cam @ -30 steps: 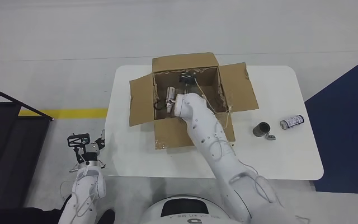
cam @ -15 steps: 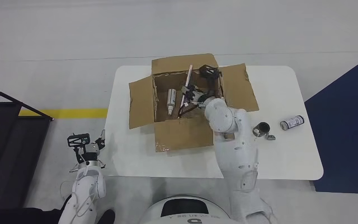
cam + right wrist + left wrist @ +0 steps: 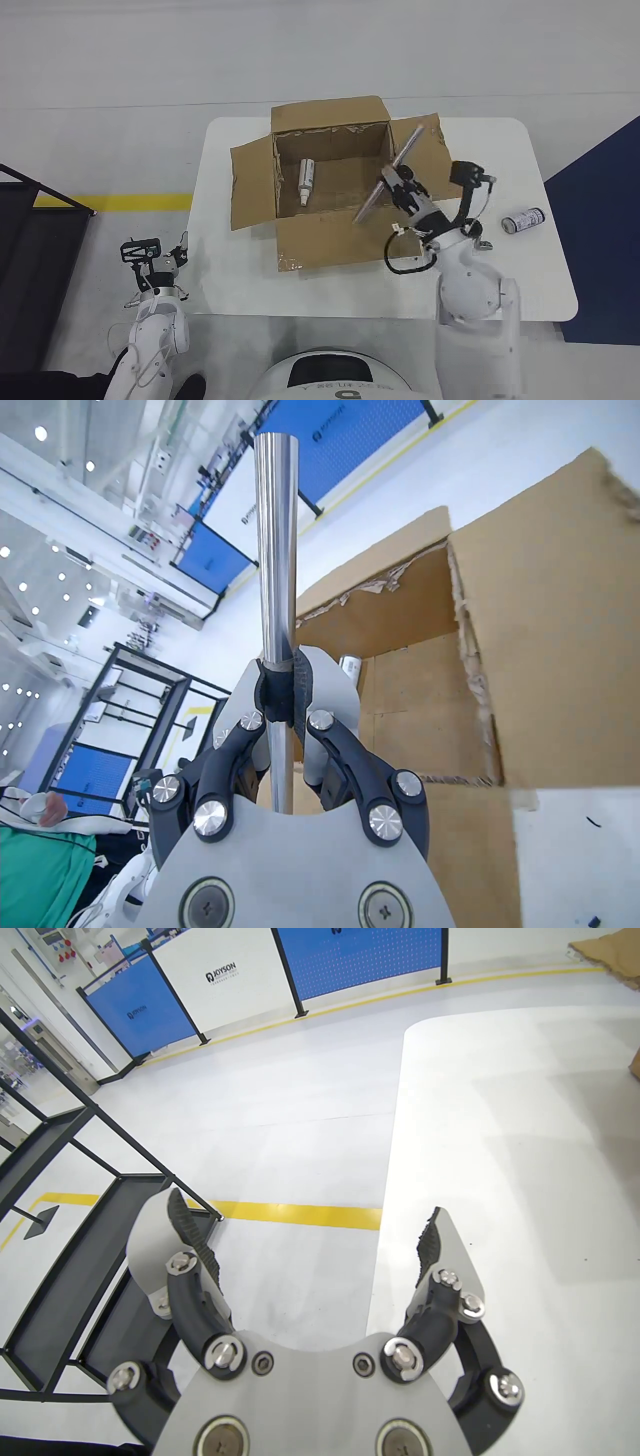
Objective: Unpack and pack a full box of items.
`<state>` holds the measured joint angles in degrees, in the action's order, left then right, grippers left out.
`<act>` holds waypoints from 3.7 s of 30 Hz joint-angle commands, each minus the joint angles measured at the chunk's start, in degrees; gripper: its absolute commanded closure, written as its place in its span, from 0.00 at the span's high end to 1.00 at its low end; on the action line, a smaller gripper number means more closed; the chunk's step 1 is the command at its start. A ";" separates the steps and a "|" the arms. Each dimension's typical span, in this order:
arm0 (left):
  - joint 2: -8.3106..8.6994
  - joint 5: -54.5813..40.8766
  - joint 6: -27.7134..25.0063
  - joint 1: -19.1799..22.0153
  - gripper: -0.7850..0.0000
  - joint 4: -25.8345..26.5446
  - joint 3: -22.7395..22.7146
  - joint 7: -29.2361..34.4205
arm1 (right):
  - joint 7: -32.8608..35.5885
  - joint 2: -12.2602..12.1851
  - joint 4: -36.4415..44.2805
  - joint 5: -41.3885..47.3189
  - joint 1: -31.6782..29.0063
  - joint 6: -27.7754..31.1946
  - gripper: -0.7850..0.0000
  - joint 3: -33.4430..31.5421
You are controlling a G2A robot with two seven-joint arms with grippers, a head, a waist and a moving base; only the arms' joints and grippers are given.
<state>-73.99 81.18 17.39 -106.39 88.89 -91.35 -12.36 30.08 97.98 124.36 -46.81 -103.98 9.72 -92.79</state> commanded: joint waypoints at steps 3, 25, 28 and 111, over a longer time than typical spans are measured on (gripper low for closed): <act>0.00 0.00 0.00 0.00 1.00 0.00 0.00 0.00 | -6.60 -0.33 2.42 5.20 -8.27 2.84 0.00 -4.25; 0.00 0.00 0.00 0.00 1.00 0.00 0.00 0.00 | -12.60 -1.63 -1.80 22.03 -14.54 4.91 0.00 -15.84; 0.00 0.00 0.00 0.00 1.00 0.00 0.00 0.00 | -14.17 -1.95 -3.36 27.86 -15.36 4.49 0.00 -20.88; 0.00 0.00 0.00 0.00 1.00 0.00 0.00 0.00 | -1.74 -11.32 -14.30 19.11 0.58 -30.49 1.00 -30.04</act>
<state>-73.99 81.18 17.39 -106.39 88.89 -91.35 -12.36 28.22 86.67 110.10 -27.37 -103.44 -20.57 -122.81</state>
